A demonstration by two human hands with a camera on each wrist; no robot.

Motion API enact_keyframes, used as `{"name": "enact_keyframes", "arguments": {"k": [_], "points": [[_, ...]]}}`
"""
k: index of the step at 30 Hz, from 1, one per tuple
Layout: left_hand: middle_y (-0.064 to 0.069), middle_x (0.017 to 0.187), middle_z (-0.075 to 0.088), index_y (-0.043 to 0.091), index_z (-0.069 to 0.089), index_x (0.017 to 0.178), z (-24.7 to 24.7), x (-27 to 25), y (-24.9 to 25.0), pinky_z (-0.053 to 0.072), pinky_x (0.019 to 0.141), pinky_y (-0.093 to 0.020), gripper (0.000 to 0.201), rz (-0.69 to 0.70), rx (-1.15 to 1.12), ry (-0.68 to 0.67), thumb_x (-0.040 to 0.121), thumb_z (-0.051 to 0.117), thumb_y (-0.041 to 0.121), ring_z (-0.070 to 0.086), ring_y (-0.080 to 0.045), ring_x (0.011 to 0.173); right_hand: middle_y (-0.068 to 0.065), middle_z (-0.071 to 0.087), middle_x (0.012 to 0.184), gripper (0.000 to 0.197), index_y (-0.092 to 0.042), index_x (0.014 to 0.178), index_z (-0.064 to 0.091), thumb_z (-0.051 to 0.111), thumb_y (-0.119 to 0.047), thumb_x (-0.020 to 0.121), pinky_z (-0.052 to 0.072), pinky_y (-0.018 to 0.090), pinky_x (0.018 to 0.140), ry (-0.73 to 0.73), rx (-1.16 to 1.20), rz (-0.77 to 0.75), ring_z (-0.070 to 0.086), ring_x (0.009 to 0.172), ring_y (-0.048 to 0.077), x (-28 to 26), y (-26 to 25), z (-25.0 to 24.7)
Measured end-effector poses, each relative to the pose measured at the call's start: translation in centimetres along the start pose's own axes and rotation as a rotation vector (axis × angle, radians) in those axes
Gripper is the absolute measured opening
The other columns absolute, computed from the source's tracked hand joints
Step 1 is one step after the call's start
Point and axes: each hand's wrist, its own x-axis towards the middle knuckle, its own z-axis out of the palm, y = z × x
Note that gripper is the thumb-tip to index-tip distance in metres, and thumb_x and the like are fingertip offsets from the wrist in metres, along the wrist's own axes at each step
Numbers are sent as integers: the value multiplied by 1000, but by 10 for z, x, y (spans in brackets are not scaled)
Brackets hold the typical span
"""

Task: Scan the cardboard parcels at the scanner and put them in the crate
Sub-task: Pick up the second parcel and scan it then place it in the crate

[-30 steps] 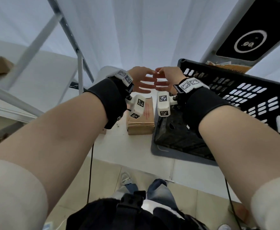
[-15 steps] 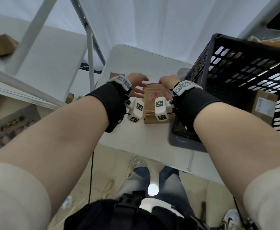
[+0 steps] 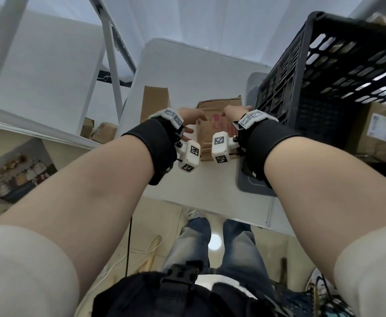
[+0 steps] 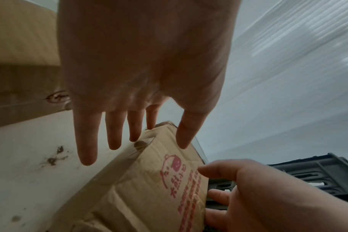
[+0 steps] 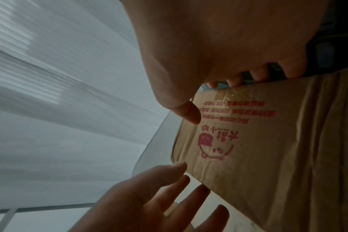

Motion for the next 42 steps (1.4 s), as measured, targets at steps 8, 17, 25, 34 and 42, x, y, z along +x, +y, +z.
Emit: {"name": "enact_keyframes", "arguments": {"k": [8, 17, 25, 34, 42], "points": [[-5, 136, 57, 19, 52, 139, -5, -3, 0, 53, 91, -55, 52, -6, -67, -34, 89, 63, 29, 60, -29, 116, 21, 61, 129, 37, -2, 127, 57, 49, -11, 91, 54, 39, 91, 18, -255, -224, 62, 112, 38, 24, 11, 8], [-5, 129, 62, 18, 59, 133, -15, -44, 19, 54, 68, -32, 50, 84, -96, 123, 90, 65, 44, 64, -25, 102, 21, 64, 125, 33, -5, 121, 61, 53, -7, 89, 53, 43, 96, 98, -240, -287, 64, 109, 38, 1, -18, -16], [-6, 122, 66, 13, 62, 123, -25, -108, 74, 48, 54, -26, 42, 217, -156, 213, 95, 52, 44, 64, -27, 95, 14, 58, 138, 37, -3, 131, 57, 44, -6, 97, 48, 36, 100, 251, -161, -307, 57, 124, 33, -94, -49, -96], [-4, 101, 64, 15, 59, 79, 0, -234, 137, 45, 66, -29, 21, 551, -130, 207, 96, 46, 15, 61, -25, 80, 15, 54, 140, 46, -6, 140, 45, 45, 1, 95, 45, 35, 98, 438, -191, -379, 56, 123, 33, -210, -21, -197], [-2, 94, 65, 15, 61, 83, 47, -359, 155, 47, 75, -33, 17, 774, -171, 207, 94, 48, 15, 60, -24, 81, 18, 54, 141, 42, -4, 138, 50, 41, -7, 97, 47, 40, 103, 570, 337, -509, 55, 126, 34, -338, 28, -264]]}}
